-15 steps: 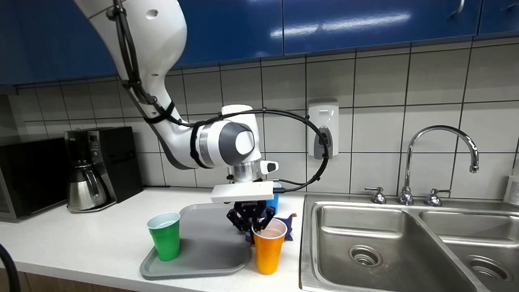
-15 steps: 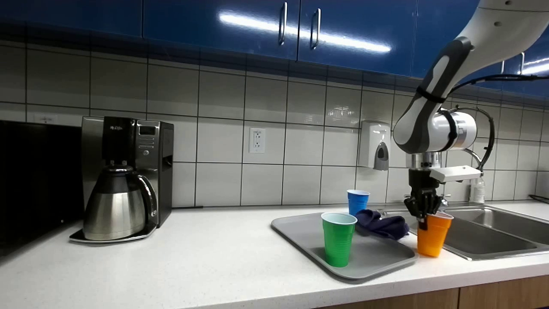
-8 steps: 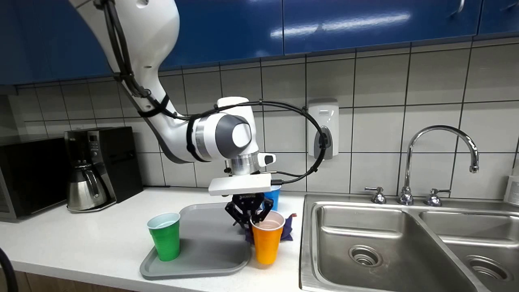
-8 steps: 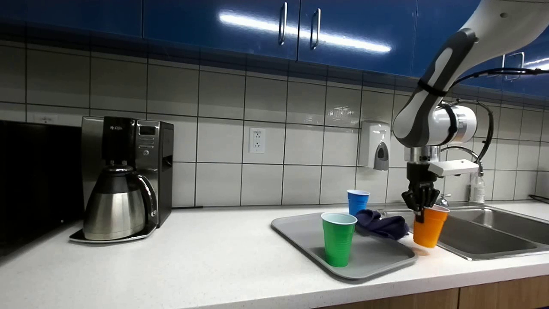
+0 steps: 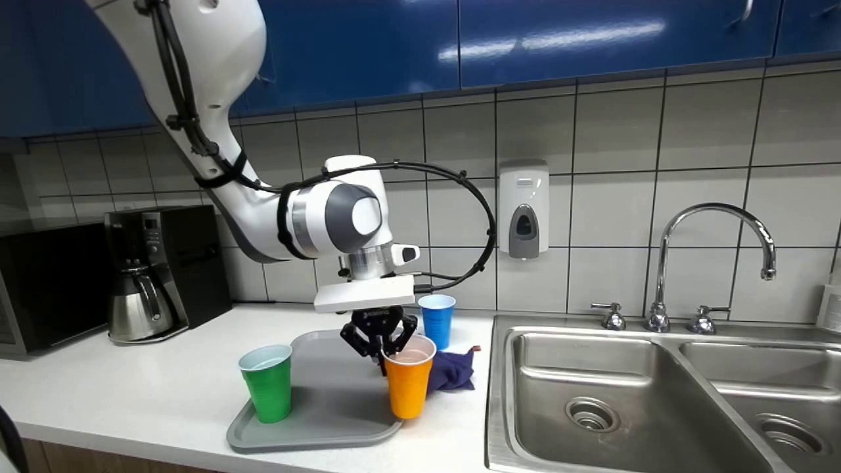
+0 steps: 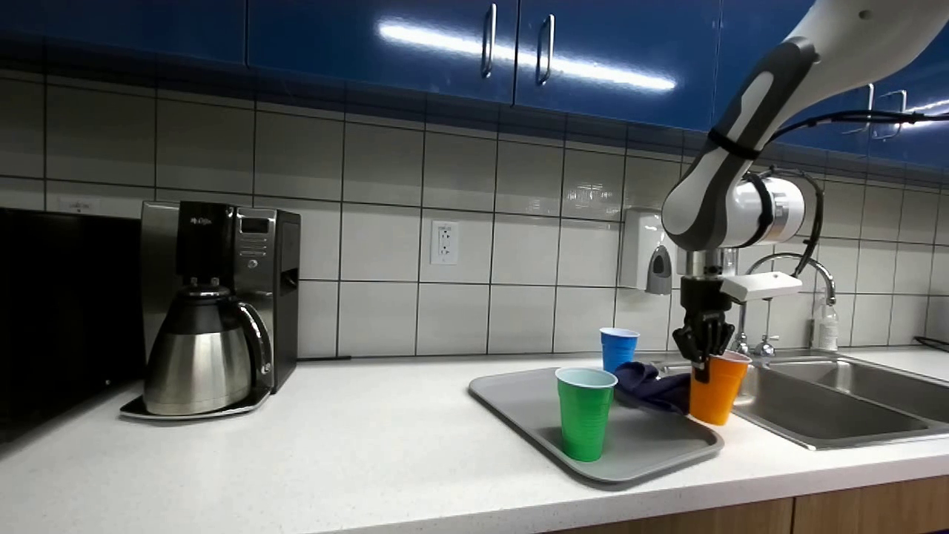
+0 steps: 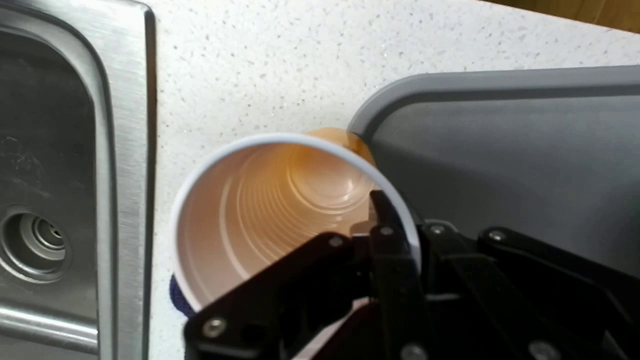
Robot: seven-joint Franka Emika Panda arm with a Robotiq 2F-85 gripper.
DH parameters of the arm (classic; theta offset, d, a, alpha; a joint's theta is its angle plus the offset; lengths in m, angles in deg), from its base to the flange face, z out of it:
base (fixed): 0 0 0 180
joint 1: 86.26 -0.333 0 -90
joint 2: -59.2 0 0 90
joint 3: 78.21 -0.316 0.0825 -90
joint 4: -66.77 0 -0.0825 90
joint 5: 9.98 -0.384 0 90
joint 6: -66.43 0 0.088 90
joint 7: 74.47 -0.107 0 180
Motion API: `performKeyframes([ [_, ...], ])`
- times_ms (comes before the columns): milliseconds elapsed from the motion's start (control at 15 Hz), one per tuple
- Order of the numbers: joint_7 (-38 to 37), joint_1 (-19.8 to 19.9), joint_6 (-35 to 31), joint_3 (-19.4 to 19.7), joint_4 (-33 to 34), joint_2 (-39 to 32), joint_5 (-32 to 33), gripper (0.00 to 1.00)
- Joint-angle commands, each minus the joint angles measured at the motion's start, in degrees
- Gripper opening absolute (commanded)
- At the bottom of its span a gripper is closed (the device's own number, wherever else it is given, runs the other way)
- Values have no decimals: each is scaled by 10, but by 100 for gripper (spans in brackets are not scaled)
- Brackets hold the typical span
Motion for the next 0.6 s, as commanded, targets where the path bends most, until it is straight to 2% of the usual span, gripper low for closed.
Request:
performKeyframes([
  [0,-7,-11,3,-17,-18,24,12,1],
  [533,-18,-48,-1,-52,-37,26,14,1],
])
